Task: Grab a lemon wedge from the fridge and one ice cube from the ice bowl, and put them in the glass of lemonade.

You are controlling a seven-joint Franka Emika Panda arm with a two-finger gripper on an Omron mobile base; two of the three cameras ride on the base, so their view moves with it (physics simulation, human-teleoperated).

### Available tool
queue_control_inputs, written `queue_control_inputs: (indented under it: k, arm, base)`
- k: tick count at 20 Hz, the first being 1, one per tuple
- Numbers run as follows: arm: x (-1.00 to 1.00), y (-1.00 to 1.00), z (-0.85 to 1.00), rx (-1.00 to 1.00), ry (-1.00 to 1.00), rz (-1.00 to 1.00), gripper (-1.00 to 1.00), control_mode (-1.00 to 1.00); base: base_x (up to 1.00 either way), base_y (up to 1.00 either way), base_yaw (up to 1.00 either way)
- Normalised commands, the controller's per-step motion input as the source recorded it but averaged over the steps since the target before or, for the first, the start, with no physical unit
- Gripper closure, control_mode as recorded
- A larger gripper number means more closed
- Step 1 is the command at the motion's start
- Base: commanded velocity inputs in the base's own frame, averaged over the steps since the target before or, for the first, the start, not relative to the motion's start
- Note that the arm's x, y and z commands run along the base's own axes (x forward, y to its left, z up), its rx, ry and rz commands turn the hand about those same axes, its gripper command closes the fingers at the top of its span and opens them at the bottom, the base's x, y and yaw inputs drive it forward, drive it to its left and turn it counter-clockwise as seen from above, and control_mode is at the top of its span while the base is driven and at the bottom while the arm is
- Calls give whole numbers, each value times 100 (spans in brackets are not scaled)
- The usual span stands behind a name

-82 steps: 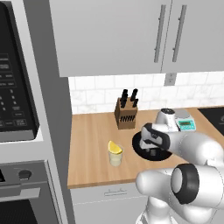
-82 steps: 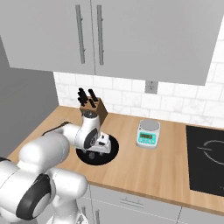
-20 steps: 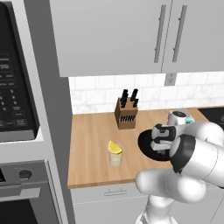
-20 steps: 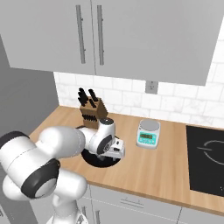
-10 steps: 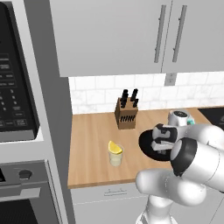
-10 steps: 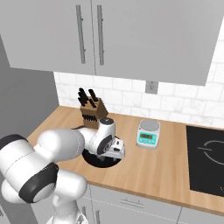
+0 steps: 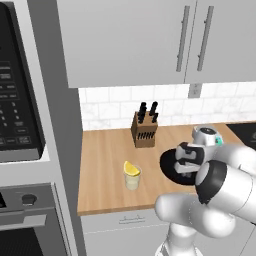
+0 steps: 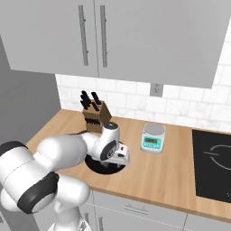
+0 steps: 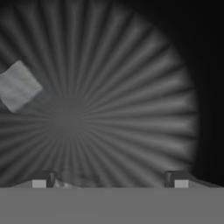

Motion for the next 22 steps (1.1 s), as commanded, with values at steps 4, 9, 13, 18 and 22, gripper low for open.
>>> queue_control_inputs:
  k: [4, 9, 13, 18, 22]
  arm:
    - [-31, 0, -2, 0, 0, 0, -100, -100]
    - [-12, 0, 0, 0, 1, 0, -100, -100]
    - [0, 0, 0, 0, 0, 0, 100, -100]
    - [0, 0, 0, 0, 0, 0, 100, -100]
    - [0, 0, 0, 0, 0, 0, 100, -100]
  base:
    - [0, 0, 0]
    - [0, 0, 0]
    - [0, 0, 0]
    - [0, 0, 0]
    - [0, 0, 0]
